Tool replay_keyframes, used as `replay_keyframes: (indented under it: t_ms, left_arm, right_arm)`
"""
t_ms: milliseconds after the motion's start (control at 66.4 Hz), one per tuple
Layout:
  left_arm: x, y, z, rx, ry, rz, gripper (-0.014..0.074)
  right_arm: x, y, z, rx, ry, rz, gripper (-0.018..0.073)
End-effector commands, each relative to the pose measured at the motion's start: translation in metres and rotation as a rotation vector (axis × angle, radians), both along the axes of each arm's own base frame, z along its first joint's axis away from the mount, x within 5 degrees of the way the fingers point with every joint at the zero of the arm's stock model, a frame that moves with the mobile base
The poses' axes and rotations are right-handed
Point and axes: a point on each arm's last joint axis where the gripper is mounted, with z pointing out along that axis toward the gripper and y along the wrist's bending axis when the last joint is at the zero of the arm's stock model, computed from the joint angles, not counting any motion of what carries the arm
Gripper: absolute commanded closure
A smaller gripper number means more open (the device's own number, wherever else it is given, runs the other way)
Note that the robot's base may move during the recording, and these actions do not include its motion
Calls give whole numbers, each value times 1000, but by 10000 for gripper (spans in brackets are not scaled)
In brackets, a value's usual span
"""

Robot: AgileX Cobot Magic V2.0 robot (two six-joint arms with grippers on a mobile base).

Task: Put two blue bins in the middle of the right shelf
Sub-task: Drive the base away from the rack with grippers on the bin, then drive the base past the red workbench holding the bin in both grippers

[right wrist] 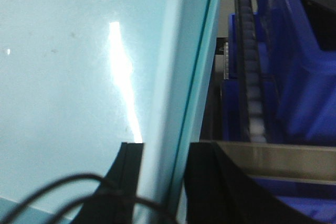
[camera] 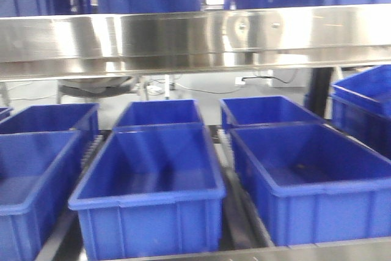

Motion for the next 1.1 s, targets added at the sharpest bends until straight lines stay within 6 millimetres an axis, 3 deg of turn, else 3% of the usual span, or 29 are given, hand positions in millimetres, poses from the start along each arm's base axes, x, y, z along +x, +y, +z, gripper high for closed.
replay_keyframes:
  t_ms: [0, 1085]
  left_arm:
    - [-9, -11, 18, -130, -70, -68, 707]
    - [-9, -11, 18, -129, -71, -67, 707]
  right_arm:
    - [-3, 5, 16, 95, -100, 36, 712]
    - [-3, 5, 16, 95, -100, 36, 712]
